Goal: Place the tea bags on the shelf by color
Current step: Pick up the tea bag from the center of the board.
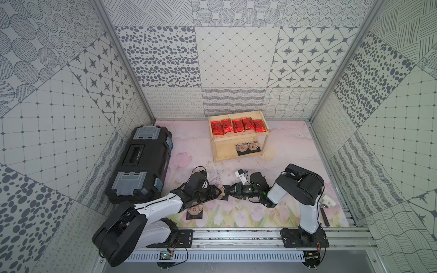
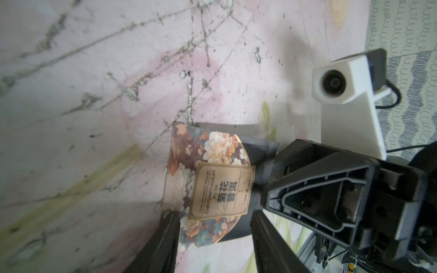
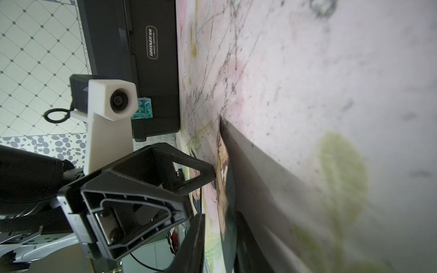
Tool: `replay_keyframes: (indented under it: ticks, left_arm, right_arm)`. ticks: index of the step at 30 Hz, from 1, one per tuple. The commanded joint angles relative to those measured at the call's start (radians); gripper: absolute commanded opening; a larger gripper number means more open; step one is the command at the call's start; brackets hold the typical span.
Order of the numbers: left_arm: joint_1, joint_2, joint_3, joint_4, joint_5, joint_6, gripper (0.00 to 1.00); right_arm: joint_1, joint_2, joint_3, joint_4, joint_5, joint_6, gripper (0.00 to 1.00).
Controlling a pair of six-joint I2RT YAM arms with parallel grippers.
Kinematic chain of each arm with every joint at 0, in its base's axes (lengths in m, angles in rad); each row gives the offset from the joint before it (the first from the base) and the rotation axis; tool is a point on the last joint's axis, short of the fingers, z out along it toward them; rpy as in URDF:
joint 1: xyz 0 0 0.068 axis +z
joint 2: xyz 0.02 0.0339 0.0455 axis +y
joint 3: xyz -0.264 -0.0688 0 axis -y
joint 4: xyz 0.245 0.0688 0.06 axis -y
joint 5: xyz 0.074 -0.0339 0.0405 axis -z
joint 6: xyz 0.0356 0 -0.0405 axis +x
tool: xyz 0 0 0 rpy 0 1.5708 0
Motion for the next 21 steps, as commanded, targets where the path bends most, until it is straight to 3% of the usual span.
replay_keyframes:
  ticks: [1, 6, 11, 17, 21]
  left_arm:
    - [-0.005, -0.023, -0.012, -0.035, -0.018, -0.004, 0.54]
    - [-0.005, -0.064, -0.015, -0.055, -0.021, -0.010, 0.54]
    - [0.023, -0.176, 0.086, -0.201, -0.034, 0.039, 0.54]
    - [0.144, -0.212, 0.233, -0.331, 0.032, 0.077, 0.54]
    - [0.155, -0.211, 0.298, -0.366, 0.021, 0.071, 0.54]
  right_arm:
    - [0.008, 0.013, -0.014, 0.000, 0.010, 0.003, 0.17]
    - [0.008, -0.009, -0.024, -0.001, 0.020, -0.001, 0.00]
    - [-0.007, -0.128, -0.057, -0.053, 0.084, -0.038, 0.00]
    - [-0.007, -0.355, -0.097, -0.093, 0.402, -0.101, 0.00]
    - [-0.007, -0.442, -0.077, -0.106, 0.683, -0.139, 0.00]
